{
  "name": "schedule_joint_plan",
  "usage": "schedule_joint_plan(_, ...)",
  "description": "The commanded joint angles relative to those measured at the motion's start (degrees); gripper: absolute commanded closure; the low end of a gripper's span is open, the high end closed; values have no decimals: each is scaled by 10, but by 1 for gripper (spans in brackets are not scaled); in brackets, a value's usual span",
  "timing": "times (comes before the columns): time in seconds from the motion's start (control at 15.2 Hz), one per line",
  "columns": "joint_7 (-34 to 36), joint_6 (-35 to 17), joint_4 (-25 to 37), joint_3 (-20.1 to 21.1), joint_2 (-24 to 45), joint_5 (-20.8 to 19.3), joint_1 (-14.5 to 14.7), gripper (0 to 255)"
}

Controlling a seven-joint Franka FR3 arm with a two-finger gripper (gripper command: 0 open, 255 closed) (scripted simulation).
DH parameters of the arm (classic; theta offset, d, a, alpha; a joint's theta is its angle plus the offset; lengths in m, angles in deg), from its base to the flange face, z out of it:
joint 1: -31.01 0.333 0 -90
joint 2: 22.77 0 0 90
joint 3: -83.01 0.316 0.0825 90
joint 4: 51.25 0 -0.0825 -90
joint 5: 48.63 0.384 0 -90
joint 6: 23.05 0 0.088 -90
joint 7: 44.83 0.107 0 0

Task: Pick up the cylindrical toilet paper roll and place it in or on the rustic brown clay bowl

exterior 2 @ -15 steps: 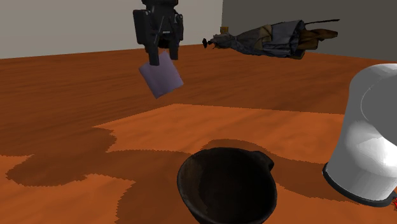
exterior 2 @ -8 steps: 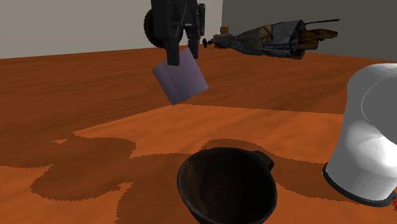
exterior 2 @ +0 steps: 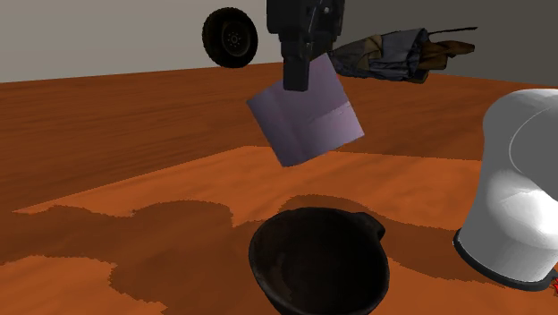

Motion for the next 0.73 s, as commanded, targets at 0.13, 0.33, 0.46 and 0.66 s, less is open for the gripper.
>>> schedule_joint_plan(0.13, 35, 34, -28, 23, -65, 28, 24, 255)
schedule_joint_plan(0.33, 52, 44, -39, 36, -89, 42, 35, 255)
schedule_joint_plan(0.46, 51, 30, -57, 39, -93, 45, 37, 255)
schedule_joint_plan(0.66, 50, 10, -83, 43, -98, 50, 39, 255)
